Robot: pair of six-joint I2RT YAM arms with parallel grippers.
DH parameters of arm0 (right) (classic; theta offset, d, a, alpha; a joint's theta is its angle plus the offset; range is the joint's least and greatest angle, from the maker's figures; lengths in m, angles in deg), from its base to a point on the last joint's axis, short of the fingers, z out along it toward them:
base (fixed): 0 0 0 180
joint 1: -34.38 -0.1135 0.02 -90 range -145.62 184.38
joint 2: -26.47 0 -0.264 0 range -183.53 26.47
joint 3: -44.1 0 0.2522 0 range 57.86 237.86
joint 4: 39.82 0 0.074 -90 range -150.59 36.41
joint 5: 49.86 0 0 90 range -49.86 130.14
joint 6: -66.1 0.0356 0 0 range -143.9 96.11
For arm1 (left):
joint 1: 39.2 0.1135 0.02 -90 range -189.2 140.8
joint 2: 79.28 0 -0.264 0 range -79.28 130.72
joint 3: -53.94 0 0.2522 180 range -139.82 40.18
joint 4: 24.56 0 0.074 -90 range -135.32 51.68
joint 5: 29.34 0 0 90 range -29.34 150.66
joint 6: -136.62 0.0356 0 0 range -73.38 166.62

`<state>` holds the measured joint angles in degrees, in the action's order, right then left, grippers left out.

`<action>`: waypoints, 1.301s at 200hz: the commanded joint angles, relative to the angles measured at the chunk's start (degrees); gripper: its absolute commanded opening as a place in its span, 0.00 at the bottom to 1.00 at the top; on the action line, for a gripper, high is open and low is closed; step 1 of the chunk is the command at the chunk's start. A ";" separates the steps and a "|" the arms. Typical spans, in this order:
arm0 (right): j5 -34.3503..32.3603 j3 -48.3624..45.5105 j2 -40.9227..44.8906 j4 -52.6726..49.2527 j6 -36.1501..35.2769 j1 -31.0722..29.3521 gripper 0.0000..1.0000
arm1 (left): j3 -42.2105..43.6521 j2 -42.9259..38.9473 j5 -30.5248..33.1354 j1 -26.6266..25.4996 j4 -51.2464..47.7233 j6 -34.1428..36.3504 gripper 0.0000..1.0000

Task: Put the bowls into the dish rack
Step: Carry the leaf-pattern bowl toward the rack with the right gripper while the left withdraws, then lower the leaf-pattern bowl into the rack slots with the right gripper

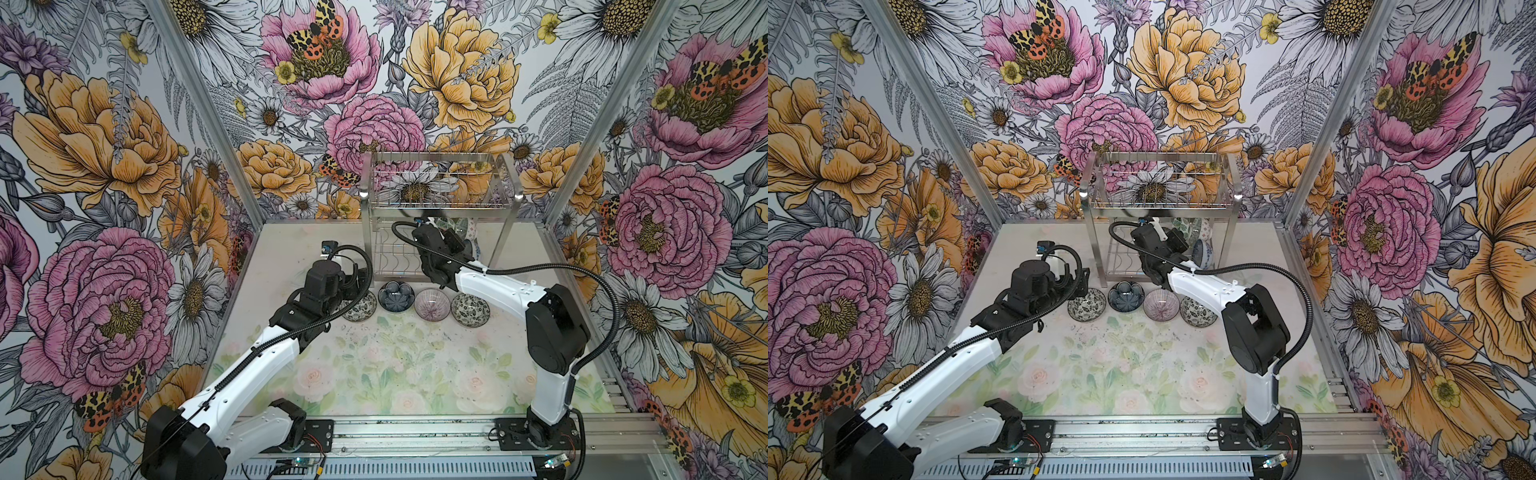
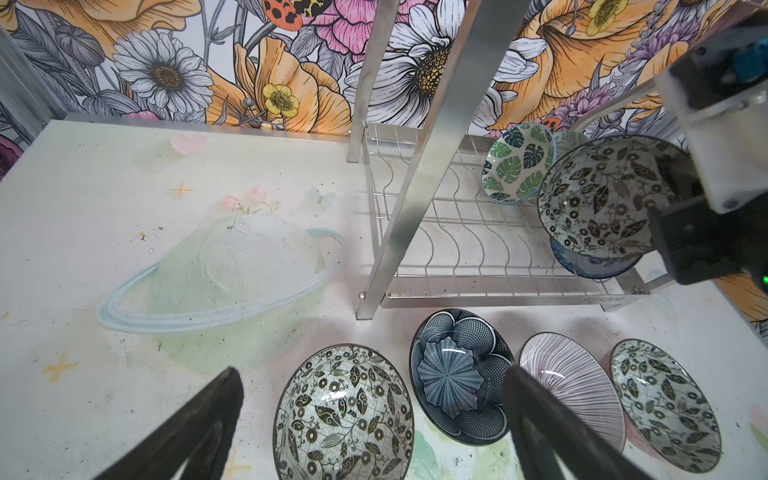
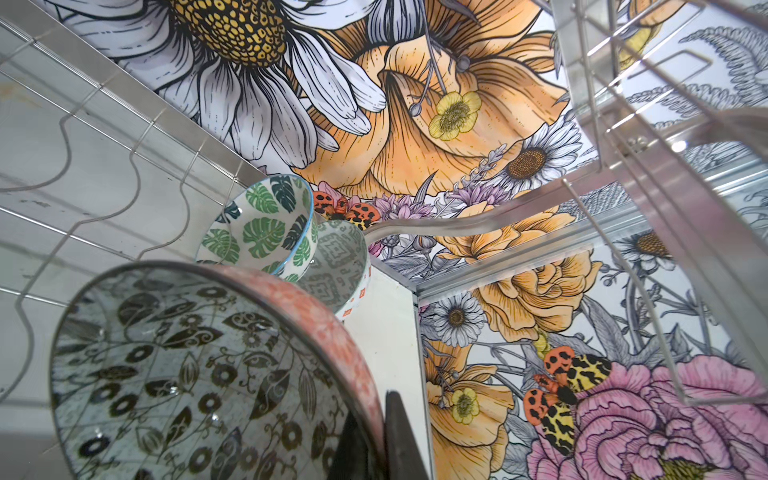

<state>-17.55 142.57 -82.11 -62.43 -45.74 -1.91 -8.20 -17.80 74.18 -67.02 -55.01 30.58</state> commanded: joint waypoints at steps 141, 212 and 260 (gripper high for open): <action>-6.09 -2.43 -8.69 18.63 -14.48 3.33 0.00 | 1.18 -1.75 -1.13 1.05 0.36 0.56 0.99; -7.26 -0.63 -12.88 21.50 -18.34 4.63 0.00 | 1.12 -1.18 -3.02 1.03 0.77 0.56 0.98; -6.99 0.42 -14.63 20.69 -18.51 4.72 0.00 | 1.08 -1.00 -3.15 1.10 0.71 0.62 0.99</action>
<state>-23.30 140.01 -95.05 -43.76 -63.88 2.75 -7.76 -18.85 72.19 -66.43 -55.03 30.56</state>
